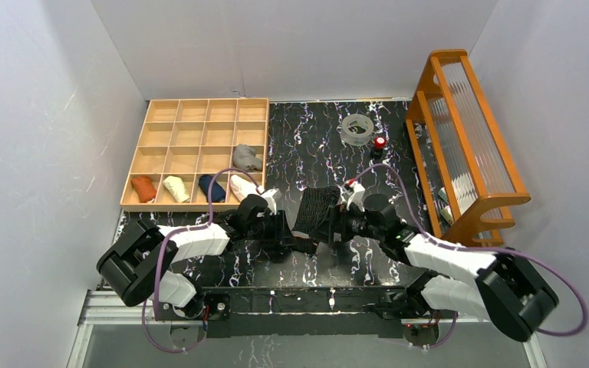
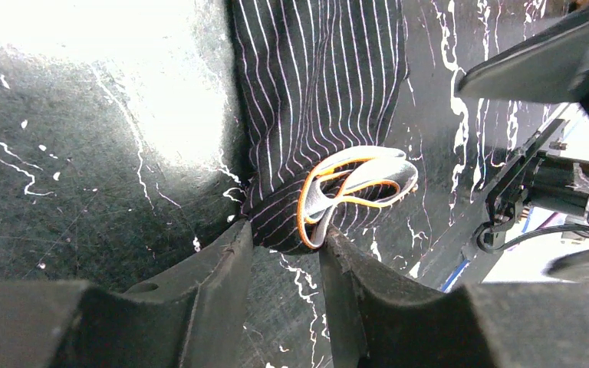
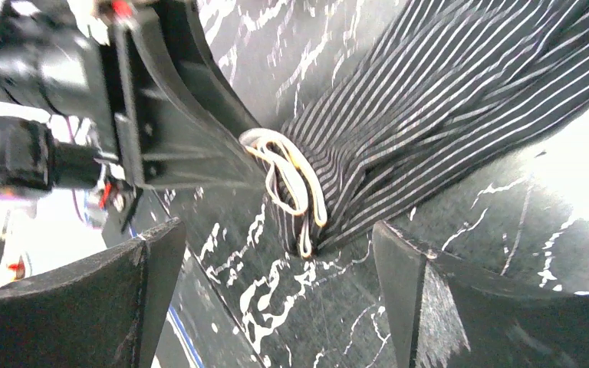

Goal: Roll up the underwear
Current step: Roll the underwear to the center of the board.

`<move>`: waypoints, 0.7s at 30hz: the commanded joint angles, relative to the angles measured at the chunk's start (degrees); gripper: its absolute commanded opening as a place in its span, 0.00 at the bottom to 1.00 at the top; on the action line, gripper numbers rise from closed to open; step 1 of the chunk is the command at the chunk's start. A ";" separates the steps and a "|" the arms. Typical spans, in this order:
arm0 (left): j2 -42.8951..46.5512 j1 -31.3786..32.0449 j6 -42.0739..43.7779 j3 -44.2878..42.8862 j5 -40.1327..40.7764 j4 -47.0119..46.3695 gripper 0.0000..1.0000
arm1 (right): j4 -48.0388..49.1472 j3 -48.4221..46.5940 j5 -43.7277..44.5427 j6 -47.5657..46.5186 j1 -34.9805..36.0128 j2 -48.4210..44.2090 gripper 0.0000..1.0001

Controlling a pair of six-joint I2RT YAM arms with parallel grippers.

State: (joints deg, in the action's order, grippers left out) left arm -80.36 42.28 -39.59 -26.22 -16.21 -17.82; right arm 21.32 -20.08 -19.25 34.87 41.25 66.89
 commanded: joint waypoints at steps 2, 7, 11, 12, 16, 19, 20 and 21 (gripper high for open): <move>-1.88 0.44 3.22 -0.22 1.61 5.02 0.37 | 1.31 1.68 15.06 9.13 -0.44 -7.66 0.99; -2.64 0.48 4.01 -1.19 0.43 5.32 0.38 | 2.11 -1.63 8.54 0.41 -0.87 -4.54 0.82; -2.95 0.43 4.49 -2.09 -0.48 5.53 0.38 | 7.80 -1.16 1.19 -4.94 -0.75 -1.16 0.62; -3.01 0.50 4.56 -2.35 -0.71 5.67 0.38 | 9.33 -0.85 -0.22 -5.46 -0.73 -0.43 0.59; -3.08 0.52 4.98 -2.92 -1.26 6.14 0.38 | 9.60 -2.60 -3.50 -7.09 -0.34 3.95 0.57; -3.29 0.52 5.38 -3.69 -1.40 7.09 0.38 | 7.29 -5.56 -5.48 -7.68 0.34 7.81 0.57; -3.25 0.54 5.40 -3.86 -1.42 7.31 0.38 | 7.17 -6.07 -5.62 -8.00 0.78 8.68 0.57; -3.23 0.58 5.48 -3.92 -1.48 7.42 0.38 | 7.00 -6.45 -4.65 -8.32 1.25 9.20 0.57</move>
State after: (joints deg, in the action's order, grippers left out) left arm -82.48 42.50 -36.12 -29.32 -18.22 -15.51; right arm 26.98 -22.41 -21.34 29.50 41.08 73.78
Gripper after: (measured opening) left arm 0.380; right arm 0.572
